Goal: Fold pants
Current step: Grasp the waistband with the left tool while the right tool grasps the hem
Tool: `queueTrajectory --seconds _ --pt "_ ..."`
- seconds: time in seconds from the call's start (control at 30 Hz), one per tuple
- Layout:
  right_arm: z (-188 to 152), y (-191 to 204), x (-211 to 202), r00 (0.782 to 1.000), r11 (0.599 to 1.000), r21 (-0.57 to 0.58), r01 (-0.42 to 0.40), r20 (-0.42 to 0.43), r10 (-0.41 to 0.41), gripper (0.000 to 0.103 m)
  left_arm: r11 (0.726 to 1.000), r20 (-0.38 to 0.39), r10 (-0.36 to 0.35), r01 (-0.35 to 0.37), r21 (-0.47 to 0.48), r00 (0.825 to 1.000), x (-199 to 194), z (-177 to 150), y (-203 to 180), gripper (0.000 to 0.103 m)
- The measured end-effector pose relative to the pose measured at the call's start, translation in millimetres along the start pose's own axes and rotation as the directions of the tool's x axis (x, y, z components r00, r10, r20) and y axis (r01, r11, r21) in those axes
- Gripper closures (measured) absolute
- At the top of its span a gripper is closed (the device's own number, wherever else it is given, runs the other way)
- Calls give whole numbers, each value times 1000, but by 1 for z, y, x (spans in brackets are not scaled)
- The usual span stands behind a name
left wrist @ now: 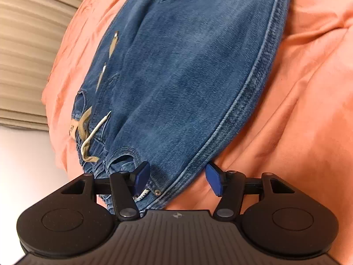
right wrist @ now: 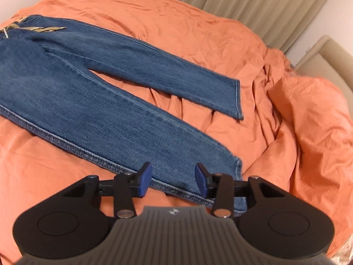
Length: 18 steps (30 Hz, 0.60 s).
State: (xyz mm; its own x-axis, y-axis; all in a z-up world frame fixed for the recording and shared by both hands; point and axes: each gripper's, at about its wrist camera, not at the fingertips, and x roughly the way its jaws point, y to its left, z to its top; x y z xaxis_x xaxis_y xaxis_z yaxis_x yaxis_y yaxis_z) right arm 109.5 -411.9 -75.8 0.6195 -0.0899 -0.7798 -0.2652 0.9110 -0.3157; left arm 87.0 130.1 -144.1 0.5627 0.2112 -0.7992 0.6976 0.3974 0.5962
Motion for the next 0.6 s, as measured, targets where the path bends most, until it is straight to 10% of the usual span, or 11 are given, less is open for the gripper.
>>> queueTrajectory --seconds 0.2,0.6 --pt "-3 2 2 998 995 -92 40 -52 -45 63 998 5 23 -22 -56 1000 -8 2 -2 81" --pt "-8 -3 0 994 949 -314 -6 -105 -29 74 924 43 40 -21 -383 998 -41 13 48 88"
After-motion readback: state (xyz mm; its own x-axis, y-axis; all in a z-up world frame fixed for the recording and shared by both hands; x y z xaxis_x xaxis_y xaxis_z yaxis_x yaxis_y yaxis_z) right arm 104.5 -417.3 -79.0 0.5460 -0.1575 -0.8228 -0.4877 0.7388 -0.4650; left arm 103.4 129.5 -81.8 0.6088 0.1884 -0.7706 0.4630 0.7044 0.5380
